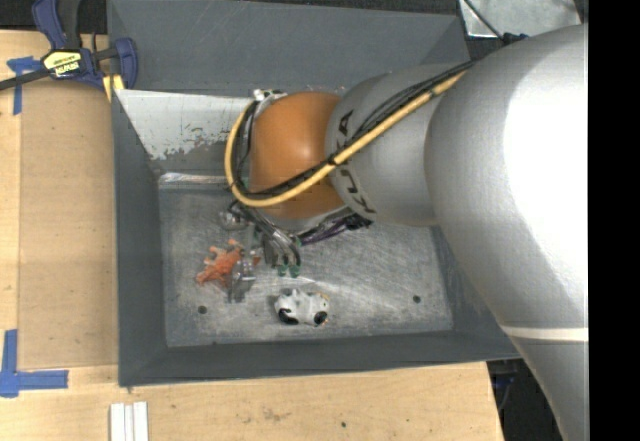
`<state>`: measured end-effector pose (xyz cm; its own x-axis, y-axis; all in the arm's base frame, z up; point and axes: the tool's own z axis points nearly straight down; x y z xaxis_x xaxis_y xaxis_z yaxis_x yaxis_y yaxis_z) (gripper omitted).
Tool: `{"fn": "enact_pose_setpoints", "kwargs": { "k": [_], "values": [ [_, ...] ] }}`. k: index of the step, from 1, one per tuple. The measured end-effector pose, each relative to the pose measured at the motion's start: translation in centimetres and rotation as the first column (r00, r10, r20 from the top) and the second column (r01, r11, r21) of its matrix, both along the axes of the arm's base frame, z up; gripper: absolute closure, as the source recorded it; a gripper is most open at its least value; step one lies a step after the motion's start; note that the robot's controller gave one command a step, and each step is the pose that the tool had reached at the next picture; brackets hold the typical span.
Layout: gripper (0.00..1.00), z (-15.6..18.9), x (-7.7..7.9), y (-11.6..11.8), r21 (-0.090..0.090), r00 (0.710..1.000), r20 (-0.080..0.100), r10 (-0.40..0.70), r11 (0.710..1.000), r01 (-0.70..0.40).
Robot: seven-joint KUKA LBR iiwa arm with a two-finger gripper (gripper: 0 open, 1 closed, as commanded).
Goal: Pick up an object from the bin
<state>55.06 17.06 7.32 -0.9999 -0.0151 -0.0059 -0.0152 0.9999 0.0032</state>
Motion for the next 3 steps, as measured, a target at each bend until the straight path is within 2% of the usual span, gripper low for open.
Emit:
{"fn": "enact_pose_setpoints", "kwargs": {
  "k": [1, 2, 3],
  "values": [
    [0.00, 0.02, -0.07, 0.41, -0.003, 0.970, 0.005, 0.243, 0.970, -0.243],
    [1.00, 0.32, 0.19, 0.38, 0.005, 1.000, 0.004, 0.002, 1.000, -0.002],
    [1.00, 0.32, 0.19, 0.37, 0.005, 1.000, 0.004, 0.003, 1.000, -0.003]
  ]
}}
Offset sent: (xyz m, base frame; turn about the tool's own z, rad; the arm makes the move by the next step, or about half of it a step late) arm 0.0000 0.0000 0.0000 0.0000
